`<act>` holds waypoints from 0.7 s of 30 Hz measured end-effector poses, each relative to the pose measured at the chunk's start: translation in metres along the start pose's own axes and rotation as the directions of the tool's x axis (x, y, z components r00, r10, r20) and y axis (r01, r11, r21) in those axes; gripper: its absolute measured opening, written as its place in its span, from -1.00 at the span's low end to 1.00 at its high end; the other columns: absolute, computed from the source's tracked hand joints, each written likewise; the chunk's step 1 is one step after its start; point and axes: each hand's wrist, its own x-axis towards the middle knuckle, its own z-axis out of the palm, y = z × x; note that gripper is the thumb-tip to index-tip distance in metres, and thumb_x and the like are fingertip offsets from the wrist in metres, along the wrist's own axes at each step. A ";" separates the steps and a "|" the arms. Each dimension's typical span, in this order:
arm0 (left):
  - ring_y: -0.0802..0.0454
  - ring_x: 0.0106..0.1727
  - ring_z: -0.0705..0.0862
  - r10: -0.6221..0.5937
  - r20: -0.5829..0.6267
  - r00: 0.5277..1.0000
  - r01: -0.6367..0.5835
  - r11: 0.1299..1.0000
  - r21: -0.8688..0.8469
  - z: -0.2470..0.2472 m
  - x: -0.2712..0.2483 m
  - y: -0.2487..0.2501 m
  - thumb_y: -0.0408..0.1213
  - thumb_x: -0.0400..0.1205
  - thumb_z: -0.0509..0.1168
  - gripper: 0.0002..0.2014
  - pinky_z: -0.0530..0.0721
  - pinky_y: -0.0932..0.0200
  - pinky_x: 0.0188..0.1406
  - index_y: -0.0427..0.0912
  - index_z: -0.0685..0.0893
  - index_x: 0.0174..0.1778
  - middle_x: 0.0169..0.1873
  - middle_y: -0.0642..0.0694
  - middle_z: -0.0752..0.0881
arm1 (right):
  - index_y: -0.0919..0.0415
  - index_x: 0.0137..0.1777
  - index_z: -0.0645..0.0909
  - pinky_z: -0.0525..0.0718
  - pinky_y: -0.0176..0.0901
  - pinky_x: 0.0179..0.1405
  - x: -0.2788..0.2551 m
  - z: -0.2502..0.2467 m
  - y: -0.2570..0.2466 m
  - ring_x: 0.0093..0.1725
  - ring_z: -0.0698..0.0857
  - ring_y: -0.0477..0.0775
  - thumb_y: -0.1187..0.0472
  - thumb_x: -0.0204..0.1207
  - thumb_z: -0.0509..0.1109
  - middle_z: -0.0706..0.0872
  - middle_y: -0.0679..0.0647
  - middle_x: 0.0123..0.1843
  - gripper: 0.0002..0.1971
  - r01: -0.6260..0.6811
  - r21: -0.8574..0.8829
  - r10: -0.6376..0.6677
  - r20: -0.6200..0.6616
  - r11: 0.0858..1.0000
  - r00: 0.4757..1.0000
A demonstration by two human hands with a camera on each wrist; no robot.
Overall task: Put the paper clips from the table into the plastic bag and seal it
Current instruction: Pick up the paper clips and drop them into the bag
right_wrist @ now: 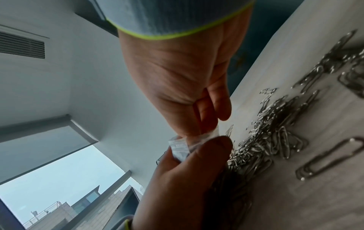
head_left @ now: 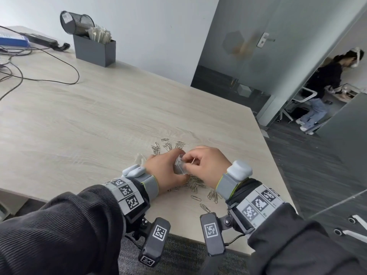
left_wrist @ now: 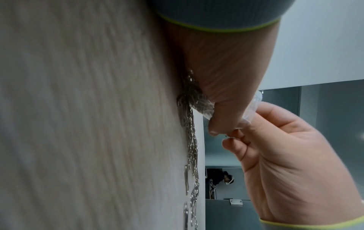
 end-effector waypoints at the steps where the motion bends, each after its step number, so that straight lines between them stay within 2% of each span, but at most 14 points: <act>1: 0.07 -0.18 0.70 0.000 -0.003 1.000 0.000 1.000 -0.004 0.000 0.000 0.000 0.22 0.37 0.37 -0.50 0.52 0.04 0.24 0.24 0.47 0.20 -0.44 0.22 0.61 | 0.04 -0.12 0.80 0.46 -0.55 -0.22 -0.002 -0.003 0.003 -0.31 0.59 -0.34 0.19 0.41 0.55 0.66 -0.18 -0.21 -0.93 -0.024 0.019 0.025 -0.016 1.000 1.000; 4: 0.11 -0.24 0.62 -0.006 -0.014 1.000 0.005 1.000 -0.018 -0.002 0.000 0.000 0.17 0.40 0.43 -0.52 0.52 0.07 0.25 0.23 0.50 0.21 -0.41 0.22 0.62 | -0.01 -0.09 0.79 0.52 -0.45 -0.20 -0.010 -0.018 0.020 -0.33 0.58 -0.27 0.18 0.42 0.54 0.65 -0.19 -0.24 -0.90 -0.125 -0.002 0.125 -0.054 0.992 0.991; 7: 0.11 -0.26 0.58 -0.009 -0.022 1.000 0.009 0.999 -0.031 -0.004 -0.002 0.003 0.13 0.43 0.46 -0.55 0.51 0.10 0.22 0.22 0.53 0.21 -0.44 0.23 0.59 | -0.11 -0.20 0.72 0.62 -0.24 -0.16 -0.024 -0.036 0.044 -0.37 0.59 -0.26 0.17 0.39 0.55 0.68 -0.18 -0.32 -0.88 -0.260 -0.092 0.264 0.036 0.961 0.964; 10: 0.08 -0.25 0.58 -0.011 -0.026 1.000 0.010 0.999 -0.038 -0.005 -0.003 0.005 0.12 0.44 0.46 -0.56 0.52 0.09 0.21 0.20 0.55 0.21 -0.43 0.21 0.59 | -0.09 -0.30 0.68 0.58 -0.30 -0.29 -0.043 -0.047 0.060 -0.52 0.57 -0.38 0.15 0.33 0.60 0.69 -0.17 -0.41 -0.85 -0.348 -0.191 0.382 0.183 0.918 0.906; 13: 0.09 -0.26 0.58 -0.010 -0.024 1.000 0.009 0.999 -0.046 -0.004 -0.003 0.004 0.10 0.45 0.46 -0.56 0.54 0.07 0.21 0.17 0.55 0.22 -0.43 0.19 0.60 | -0.06 -0.31 0.67 0.55 -0.42 -0.40 -0.058 -0.050 0.069 -0.56 0.56 -0.39 0.20 0.33 0.56 0.69 -0.14 -0.40 -0.85 -0.366 -0.247 0.426 0.260 0.897 0.867; 16: 0.11 -0.28 0.58 -0.014 -0.028 1.000 0.013 0.999 -0.045 -0.004 -0.003 0.004 0.11 0.46 0.47 -0.56 0.53 0.07 0.19 0.16 0.56 0.23 -0.44 0.18 0.60 | -0.11 -0.35 0.64 0.55 -0.43 -0.37 -0.064 -0.046 0.072 -0.47 0.60 -0.33 0.19 0.34 0.54 0.68 -0.18 -0.38 -0.82 -0.336 -0.311 0.427 0.296 0.889 0.855; 21: 0.26 -0.35 0.54 -0.008 -0.031 0.999 0.007 0.999 -0.037 -0.005 -0.004 0.005 0.11 0.46 0.47 -0.57 0.52 0.09 0.16 0.17 0.56 0.21 -0.47 0.18 0.60 | -0.11 -0.32 0.67 0.65 -0.26 -0.10 -0.060 -0.035 0.062 -0.15 0.72 -0.11 0.17 0.36 0.53 0.75 -0.15 -0.22 -0.86 -0.291 -0.297 0.379 0.307 0.909 0.873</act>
